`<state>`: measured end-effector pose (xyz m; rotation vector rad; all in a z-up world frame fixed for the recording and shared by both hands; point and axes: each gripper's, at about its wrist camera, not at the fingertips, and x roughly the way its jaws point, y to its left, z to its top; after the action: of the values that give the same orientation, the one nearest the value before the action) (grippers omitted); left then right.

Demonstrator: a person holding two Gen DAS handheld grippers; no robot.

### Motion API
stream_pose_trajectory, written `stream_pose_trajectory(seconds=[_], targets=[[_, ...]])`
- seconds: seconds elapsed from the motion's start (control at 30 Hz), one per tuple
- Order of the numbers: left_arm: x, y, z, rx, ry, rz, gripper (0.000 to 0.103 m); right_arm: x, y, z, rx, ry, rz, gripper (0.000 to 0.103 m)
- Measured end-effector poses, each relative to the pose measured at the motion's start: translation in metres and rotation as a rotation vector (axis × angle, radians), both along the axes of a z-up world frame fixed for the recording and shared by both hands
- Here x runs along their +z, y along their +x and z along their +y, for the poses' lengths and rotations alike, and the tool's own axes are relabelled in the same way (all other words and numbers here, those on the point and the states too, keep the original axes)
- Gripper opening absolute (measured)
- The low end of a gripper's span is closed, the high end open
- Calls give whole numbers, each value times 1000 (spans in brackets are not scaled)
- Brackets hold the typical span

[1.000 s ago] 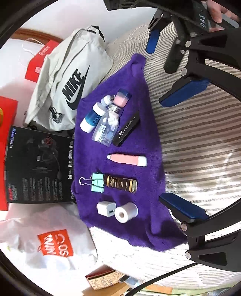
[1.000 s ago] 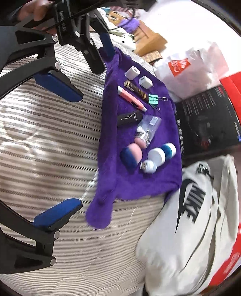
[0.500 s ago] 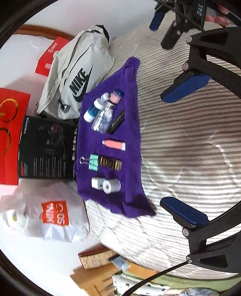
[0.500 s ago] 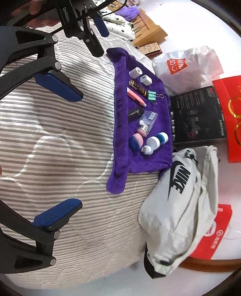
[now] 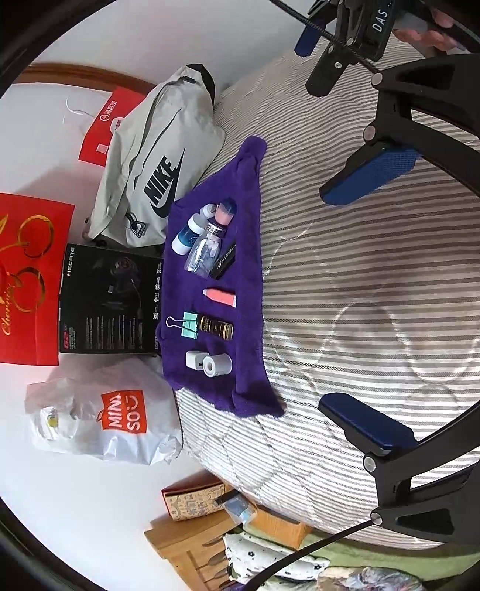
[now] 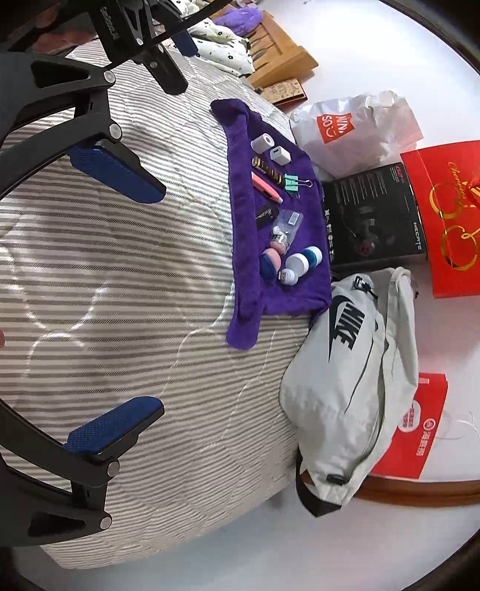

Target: Organize rigid objects

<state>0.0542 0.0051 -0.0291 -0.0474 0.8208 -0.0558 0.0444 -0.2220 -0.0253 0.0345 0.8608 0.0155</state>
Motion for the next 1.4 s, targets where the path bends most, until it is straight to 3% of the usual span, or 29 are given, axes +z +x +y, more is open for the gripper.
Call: stream_pose_trajectory(seconds=[0.47,1.4], targets=[[1,-21,3,7,-16,-9,103,14,-22,-5,-20,-35,-42,103],[2,-32,9,42,43,4,103,20,-33,-3,8,-23,-50,103]])
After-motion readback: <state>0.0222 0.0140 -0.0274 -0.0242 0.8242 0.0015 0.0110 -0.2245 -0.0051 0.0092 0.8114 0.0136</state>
